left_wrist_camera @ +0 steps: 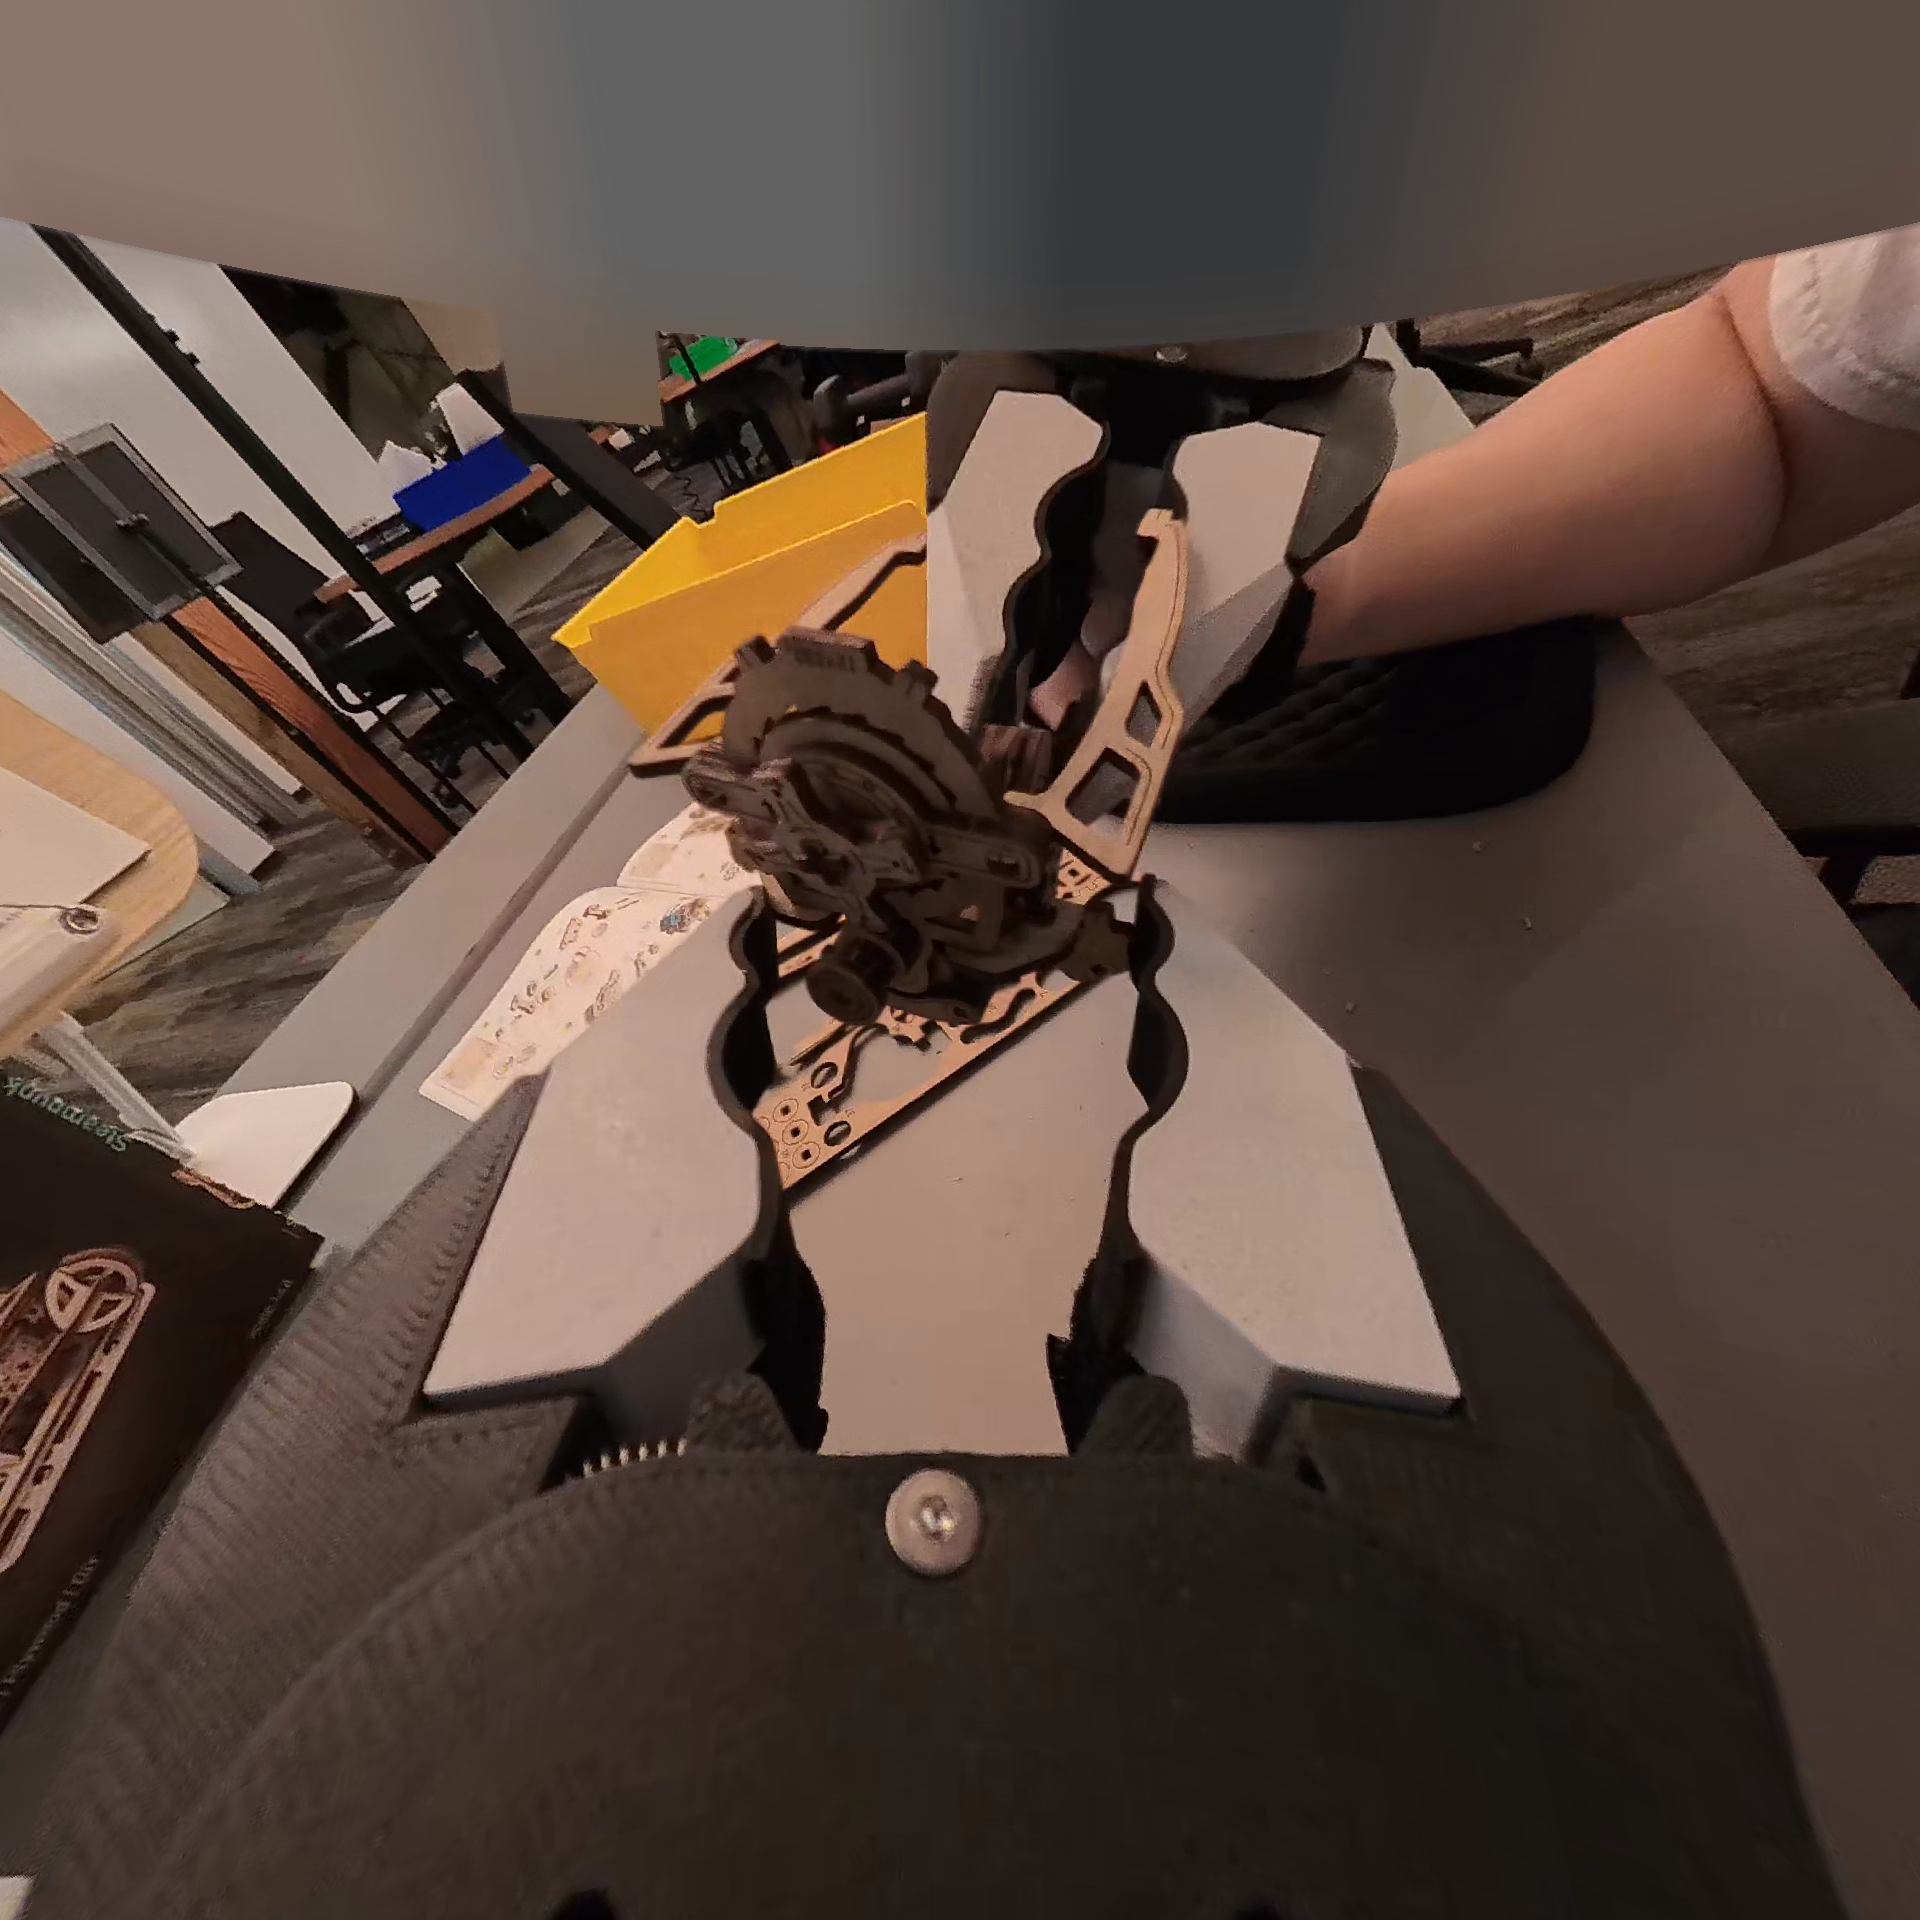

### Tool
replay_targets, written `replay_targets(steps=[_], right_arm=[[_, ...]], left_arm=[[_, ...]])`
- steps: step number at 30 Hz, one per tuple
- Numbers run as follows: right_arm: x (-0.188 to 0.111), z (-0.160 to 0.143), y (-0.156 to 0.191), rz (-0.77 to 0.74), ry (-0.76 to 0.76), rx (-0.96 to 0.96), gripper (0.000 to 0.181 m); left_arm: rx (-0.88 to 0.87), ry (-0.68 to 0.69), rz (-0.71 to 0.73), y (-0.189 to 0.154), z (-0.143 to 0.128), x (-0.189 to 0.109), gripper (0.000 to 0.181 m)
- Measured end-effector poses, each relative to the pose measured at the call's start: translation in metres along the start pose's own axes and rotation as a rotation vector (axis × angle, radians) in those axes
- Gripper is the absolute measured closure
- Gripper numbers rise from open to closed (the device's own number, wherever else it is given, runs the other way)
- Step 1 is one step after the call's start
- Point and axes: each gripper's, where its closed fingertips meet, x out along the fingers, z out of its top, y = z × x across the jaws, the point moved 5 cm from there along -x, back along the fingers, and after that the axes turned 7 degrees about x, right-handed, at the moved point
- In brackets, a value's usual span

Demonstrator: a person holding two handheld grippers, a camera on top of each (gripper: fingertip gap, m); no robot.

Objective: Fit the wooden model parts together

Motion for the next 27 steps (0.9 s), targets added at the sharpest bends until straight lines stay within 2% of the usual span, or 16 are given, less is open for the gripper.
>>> replay_targets(steps=[12,27], right_arm=[[0.000,-0.004,-0.011,0.014,0.008,0.228,0.171],[0.000,-0.007,-0.013,0.026,0.014,0.277,0.172]], left_arm=[[-0.166,0.001,-0.017,0.006,-0.002,0.002,0.115],[-0.249,-0.008,-0.036,0.008,-0.004,0.004,0.115]])
